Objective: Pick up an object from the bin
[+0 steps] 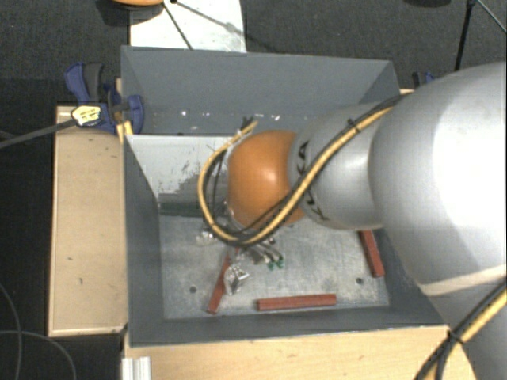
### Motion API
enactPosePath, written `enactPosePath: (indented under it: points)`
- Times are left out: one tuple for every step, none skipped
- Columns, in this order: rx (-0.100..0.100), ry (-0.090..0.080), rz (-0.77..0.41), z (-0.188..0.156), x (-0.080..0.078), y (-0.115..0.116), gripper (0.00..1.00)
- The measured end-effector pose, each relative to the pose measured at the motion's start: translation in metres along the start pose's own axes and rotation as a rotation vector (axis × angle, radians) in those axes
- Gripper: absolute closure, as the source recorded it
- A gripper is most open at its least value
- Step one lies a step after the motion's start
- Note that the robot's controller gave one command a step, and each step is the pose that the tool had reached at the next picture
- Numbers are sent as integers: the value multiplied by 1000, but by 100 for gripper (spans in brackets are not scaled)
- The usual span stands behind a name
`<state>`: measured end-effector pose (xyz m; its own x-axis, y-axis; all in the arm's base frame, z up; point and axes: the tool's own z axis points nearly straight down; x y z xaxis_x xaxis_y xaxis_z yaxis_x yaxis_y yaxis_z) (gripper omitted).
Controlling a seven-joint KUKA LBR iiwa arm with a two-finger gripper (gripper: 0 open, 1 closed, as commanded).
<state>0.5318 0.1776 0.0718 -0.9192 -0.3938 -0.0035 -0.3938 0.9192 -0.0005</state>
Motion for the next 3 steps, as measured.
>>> enactPosePath:
  points:
    - [-2,-9,-468,-2,-9,-16,100]
    - [-2,-9,-468,-2,-9,-16,100]
    - [-1,-1,-456,-197,-24,-20,100]
